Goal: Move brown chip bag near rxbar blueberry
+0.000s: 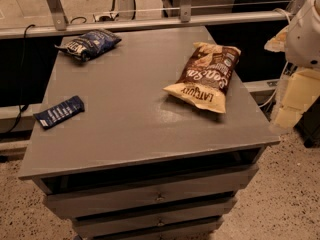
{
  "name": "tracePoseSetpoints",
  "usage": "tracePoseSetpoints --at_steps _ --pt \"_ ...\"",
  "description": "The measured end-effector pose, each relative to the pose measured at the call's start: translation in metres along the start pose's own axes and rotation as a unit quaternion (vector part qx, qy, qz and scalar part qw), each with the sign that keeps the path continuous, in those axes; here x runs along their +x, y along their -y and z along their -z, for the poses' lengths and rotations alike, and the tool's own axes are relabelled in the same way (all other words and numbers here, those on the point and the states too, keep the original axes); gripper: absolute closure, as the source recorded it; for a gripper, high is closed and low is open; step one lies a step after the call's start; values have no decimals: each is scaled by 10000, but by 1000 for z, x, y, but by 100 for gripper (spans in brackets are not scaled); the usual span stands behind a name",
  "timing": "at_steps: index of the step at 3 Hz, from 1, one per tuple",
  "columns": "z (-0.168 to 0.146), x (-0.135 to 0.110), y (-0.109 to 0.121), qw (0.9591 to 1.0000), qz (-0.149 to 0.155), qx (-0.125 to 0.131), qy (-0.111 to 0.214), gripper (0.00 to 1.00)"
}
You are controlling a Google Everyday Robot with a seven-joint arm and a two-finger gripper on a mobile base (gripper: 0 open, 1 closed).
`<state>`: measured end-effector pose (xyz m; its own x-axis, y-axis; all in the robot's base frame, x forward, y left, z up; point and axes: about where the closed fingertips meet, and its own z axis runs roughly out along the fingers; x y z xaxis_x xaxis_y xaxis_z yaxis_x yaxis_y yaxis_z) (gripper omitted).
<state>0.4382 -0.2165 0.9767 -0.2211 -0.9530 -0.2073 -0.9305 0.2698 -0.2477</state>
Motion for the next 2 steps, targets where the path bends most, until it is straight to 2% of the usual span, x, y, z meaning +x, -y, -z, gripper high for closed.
tracePoseSetpoints --at_steps 1,2 --pt "0 0 0 10000 0 1 0 0" --pt "-19 -2 20 9999 60 107 84 0"
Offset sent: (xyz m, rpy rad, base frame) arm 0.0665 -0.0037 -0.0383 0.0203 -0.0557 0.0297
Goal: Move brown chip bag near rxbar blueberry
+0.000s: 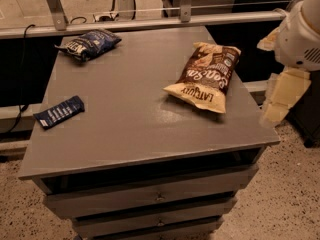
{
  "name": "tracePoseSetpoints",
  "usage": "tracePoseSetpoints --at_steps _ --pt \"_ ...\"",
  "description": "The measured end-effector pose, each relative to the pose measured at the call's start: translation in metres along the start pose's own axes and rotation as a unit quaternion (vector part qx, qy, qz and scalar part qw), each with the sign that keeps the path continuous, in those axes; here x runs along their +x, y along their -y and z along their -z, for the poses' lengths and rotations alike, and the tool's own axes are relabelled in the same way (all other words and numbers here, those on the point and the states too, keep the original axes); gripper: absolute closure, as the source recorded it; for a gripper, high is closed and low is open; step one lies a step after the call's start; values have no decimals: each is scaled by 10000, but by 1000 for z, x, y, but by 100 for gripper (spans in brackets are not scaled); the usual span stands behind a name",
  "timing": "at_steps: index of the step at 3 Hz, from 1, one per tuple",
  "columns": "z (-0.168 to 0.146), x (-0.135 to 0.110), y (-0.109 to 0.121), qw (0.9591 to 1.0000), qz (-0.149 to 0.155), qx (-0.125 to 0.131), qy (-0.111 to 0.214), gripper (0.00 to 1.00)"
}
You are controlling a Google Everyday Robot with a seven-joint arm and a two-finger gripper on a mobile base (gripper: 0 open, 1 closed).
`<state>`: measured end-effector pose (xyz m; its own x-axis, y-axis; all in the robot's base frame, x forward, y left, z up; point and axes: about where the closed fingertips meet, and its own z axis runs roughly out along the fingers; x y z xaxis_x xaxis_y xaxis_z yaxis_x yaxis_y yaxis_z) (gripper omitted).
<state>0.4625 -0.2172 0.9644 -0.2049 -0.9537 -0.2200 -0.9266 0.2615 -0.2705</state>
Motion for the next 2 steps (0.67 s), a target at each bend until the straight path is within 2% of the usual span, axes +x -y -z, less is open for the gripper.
tracePoseSetpoints --at_steps 1,2 --pt "-38 -3 44 9995 -93 207 214 0" --pt "-70 -2 85 9965 -508 466 473 0"
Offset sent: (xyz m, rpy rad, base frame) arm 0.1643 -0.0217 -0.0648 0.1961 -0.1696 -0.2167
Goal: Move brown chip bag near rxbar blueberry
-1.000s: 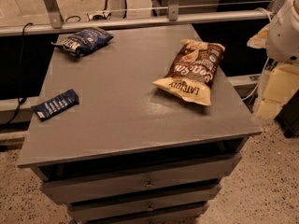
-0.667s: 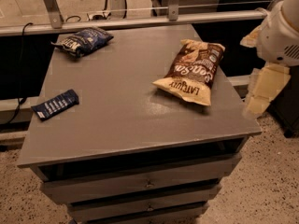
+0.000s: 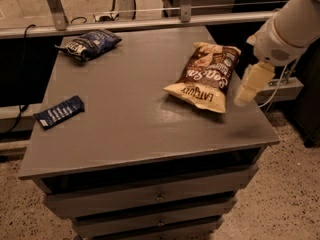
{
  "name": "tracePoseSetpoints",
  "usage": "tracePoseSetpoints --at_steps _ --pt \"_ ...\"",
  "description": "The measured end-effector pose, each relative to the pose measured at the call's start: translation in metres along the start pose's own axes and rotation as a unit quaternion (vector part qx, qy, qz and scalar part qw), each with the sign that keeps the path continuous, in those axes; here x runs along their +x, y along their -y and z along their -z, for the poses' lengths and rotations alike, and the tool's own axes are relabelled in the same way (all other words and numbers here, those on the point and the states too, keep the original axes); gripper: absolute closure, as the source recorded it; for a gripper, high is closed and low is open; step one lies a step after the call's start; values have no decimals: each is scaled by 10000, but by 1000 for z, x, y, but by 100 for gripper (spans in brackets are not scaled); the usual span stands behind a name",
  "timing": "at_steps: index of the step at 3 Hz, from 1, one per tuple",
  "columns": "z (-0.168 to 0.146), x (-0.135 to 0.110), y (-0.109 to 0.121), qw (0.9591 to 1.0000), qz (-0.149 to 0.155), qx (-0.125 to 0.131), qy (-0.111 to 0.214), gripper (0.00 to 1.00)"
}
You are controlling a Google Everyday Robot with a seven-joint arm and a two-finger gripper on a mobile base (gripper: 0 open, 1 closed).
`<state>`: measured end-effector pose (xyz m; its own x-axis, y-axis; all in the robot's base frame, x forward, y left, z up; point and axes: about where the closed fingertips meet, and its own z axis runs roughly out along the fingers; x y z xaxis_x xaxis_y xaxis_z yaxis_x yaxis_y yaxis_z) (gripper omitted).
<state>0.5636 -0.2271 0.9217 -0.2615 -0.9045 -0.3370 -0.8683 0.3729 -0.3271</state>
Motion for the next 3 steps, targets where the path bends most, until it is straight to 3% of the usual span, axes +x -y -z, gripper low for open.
tracePoseSetpoints --at_steps 1,2,3 --pt "-25 -11 24 9972 -601 121 422 0" --pt "-44 -19 35 9877 -1369 0 752 0" --pt "-59 -26 38 9730 -2108 -141 925 0"
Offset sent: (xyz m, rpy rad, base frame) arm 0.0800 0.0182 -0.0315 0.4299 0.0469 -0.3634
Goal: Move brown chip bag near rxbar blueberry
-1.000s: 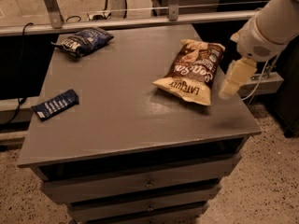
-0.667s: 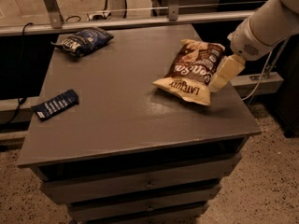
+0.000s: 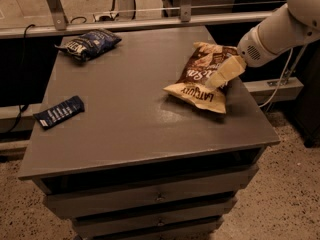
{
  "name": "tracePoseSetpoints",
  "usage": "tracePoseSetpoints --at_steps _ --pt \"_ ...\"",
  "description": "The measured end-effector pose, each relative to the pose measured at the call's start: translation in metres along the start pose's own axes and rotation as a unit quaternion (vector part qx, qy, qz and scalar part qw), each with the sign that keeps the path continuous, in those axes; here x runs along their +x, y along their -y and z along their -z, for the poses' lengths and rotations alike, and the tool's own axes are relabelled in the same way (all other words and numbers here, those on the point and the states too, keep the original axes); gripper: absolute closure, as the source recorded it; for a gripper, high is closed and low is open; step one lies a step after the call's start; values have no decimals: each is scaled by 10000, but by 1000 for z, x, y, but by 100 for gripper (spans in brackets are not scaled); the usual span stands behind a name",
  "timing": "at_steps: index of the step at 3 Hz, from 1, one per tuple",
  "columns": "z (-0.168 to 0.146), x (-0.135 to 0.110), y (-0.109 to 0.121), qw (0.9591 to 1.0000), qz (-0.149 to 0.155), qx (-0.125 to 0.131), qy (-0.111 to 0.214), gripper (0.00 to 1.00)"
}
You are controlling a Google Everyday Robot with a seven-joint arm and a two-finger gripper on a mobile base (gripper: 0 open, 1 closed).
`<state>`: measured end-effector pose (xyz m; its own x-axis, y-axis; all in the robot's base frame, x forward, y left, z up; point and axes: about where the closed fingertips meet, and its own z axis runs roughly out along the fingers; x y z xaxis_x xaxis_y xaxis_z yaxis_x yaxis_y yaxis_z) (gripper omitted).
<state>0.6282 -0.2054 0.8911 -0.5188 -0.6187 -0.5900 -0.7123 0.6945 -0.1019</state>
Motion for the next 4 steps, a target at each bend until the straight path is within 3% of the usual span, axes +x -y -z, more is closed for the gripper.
tracePoseSetpoints --at_steps 1,2,3,4 --pt "-15 -1 -3 9982 -589 -55 -23 0" --pt "-29 -3 -10 9950 -997 -21 -105 18" --pt "-32 -5 -13 9933 -1143 58 -143 41" --pt "-23 -14 -14 9941 -1044 270 -93 65"
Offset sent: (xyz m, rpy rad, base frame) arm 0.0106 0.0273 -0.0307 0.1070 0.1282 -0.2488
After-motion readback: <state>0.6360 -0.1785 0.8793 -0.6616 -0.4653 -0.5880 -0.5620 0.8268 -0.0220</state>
